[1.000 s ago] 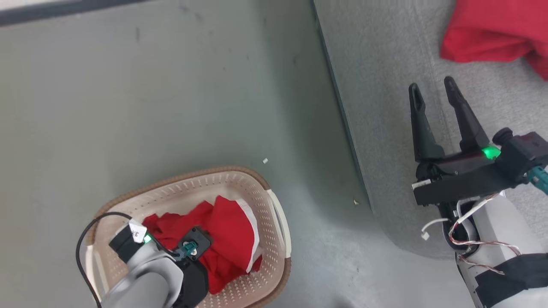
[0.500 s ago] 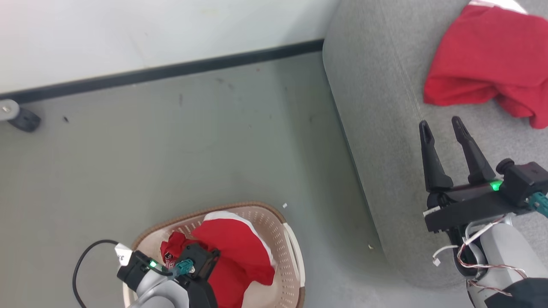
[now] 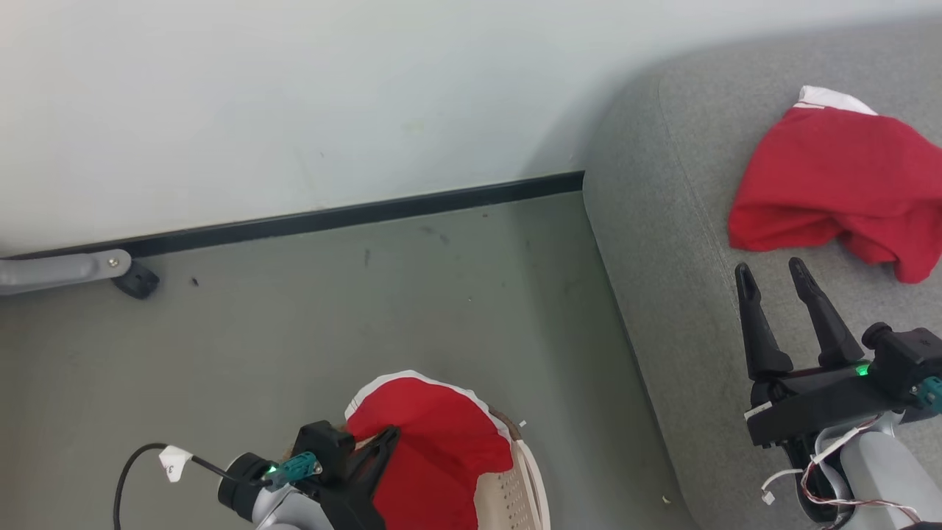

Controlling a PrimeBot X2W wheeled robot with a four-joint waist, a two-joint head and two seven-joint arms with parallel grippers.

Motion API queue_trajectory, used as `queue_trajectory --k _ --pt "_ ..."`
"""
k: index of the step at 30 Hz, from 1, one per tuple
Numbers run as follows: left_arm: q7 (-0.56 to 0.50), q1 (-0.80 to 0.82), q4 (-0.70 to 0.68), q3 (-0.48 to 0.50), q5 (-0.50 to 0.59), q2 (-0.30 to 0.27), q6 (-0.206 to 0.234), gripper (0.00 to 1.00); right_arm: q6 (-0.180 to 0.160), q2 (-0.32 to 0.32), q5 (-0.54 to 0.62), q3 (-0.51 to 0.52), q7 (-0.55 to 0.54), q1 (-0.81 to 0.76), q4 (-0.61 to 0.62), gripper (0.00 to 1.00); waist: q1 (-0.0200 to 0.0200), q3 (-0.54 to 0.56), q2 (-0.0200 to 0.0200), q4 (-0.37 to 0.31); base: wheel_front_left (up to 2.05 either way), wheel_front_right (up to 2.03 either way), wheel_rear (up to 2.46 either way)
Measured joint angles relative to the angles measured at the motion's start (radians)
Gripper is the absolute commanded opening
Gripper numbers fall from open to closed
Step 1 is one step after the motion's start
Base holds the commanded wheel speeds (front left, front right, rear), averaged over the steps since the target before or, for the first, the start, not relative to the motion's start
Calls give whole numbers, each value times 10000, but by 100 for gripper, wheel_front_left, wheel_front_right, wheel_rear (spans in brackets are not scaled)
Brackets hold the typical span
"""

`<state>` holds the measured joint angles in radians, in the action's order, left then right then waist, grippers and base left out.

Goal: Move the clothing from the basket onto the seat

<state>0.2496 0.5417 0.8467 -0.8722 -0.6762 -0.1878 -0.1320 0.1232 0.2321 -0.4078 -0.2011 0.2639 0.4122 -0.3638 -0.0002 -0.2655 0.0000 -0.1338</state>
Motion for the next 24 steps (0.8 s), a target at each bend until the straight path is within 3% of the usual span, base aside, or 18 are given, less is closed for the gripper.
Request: queue_trajectory --k 10,24 --pt "0 -398 -1726 754 -683 -249 0 0 0 -17 -219 -353 -46 -702 -65 100 0 959 0 486 0 0 0" --pt "2 -598 -4259 1693 -809 -652 0 0 2 -50 -466 -1925 -73 -1008 25 100 2 1838 -1 937 0 0 0"
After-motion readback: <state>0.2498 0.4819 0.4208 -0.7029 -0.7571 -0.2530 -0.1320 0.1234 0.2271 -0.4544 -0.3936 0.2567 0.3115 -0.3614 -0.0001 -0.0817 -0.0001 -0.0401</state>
